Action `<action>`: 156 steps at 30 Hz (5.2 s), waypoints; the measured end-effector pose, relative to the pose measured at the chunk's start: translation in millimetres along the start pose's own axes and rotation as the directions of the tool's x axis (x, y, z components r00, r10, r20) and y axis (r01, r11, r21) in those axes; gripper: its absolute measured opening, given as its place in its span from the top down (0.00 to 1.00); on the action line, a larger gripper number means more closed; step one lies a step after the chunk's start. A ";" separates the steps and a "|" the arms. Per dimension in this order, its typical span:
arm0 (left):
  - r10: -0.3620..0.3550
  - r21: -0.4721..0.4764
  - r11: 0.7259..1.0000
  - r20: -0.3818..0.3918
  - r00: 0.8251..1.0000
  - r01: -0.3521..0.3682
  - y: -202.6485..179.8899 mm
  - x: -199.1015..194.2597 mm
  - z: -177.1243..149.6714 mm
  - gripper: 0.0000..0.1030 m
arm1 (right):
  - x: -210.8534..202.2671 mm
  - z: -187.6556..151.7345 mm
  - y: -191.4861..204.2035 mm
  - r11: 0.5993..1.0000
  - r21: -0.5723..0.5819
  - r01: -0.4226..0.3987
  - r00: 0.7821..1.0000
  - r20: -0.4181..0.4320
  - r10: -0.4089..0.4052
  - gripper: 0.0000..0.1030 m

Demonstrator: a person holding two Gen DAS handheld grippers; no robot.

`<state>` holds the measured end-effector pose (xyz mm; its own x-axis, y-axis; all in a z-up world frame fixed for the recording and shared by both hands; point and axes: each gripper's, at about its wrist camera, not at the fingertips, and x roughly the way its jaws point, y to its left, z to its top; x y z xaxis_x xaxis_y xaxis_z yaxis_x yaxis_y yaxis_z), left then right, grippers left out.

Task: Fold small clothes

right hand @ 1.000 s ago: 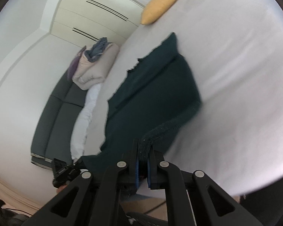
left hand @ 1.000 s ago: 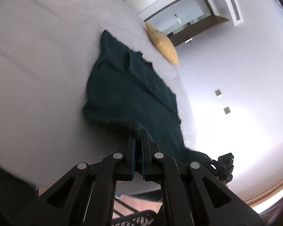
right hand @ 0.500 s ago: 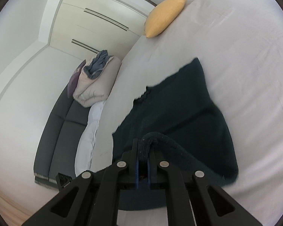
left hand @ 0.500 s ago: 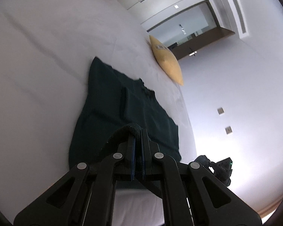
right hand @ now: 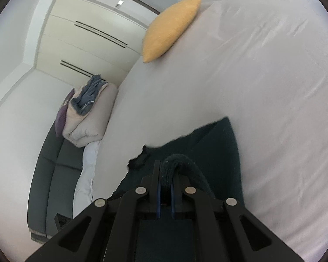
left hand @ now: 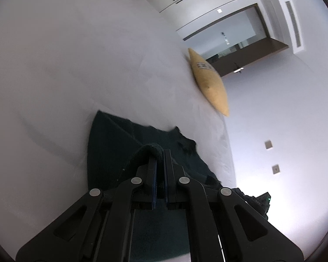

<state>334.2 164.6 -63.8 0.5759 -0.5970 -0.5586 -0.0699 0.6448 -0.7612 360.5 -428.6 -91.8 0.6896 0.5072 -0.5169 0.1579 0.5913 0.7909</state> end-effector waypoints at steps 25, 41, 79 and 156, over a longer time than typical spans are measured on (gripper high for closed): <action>0.091 -0.107 0.991 0.046 0.995 -0.085 62.0 35.4 63.2 0.09 | 20.6 37.5 -14.1 0.994 0.015 0.113 0.983 0.142 -0.114 0.27; 0.201 0.199 0.963 -0.076 0.977 -0.183 25.0 57.1 -52.6 0.66 | -39.3 -71.6 -10.9 0.932 -0.263 0.251 0.968 0.047 -0.248 0.41; 0.318 0.382 0.874 0.022 0.948 -0.302 26.2 15.2 -90.3 0.94 | -36.5 -93.5 -18.8 0.868 -0.336 0.366 0.921 -0.003 -0.389 0.94; 0.413 0.531 0.750 0.088 0.907 -0.393 -47.5 109.9 -63.0 0.90 | 55.3 -70.4 46.3 0.976 -0.217 -0.016 0.997 -0.071 0.000 0.64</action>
<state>349.5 38.3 -109.8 0.5648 -0.2330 -0.7917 0.1539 0.9722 -0.1763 356.3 -329.0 -106.8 0.6374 0.5509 -0.5388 -0.0101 0.7051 0.7090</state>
